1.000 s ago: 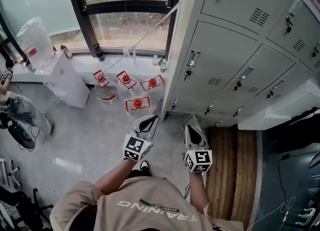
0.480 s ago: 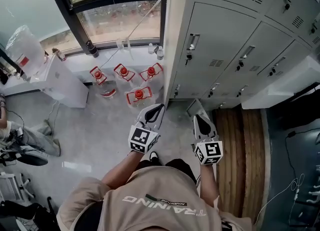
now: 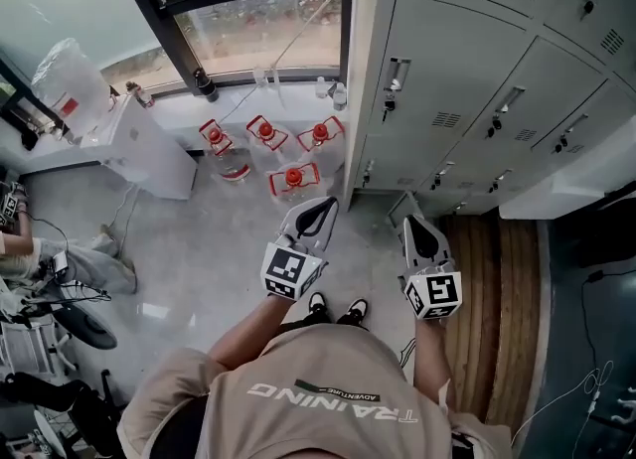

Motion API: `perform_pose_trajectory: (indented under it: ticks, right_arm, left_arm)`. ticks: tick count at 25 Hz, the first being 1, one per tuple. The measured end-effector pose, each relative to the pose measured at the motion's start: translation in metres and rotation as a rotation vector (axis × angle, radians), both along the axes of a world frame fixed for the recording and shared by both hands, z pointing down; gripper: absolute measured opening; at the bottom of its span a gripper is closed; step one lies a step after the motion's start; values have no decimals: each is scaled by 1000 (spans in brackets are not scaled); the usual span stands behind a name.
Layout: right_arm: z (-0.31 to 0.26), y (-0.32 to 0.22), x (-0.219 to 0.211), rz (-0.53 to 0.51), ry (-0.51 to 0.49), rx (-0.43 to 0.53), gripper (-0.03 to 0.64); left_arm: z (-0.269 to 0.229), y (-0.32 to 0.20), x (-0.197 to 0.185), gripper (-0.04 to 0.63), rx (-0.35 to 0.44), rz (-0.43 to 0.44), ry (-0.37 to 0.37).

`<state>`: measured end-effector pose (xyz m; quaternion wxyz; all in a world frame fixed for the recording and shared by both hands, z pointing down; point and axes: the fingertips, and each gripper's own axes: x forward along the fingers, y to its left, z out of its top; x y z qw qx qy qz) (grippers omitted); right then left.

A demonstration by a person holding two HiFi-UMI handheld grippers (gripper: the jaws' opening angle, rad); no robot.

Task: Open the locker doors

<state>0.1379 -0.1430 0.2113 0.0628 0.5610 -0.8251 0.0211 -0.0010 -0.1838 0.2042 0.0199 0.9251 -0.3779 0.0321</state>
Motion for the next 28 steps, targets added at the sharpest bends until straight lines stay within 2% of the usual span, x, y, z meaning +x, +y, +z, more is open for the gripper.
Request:
perform_pose_trajectory:
  ticks: [3, 7, 12, 17, 22, 28]
  right_arm:
    - [3, 1, 2, -16, 6, 4, 11]
    - [-7, -1, 7, -8, -22, 30, 11]
    - [-20, -3, 9, -19, -12, 63, 11]
    - [-24, 0, 7, -20, -19, 60, 11]
    - [-35, -1, -1, -37, 14, 74, 11]
    - [-41, 0, 8, -4, -21, 74, 11]
  left_arm:
    - [2, 4, 5, 6, -2, -14, -17]
    - [-4, 5, 13, 6, 1, -3, -4]
    - [-9, 7, 19, 6, 16, -12, 2]
    - [-9, 9, 16, 6, 16, -19, 1]
    - [-20, 8, 7, 6, 37, -25, 0]
    - [-24, 7, 7, 6, 44, -16, 1]
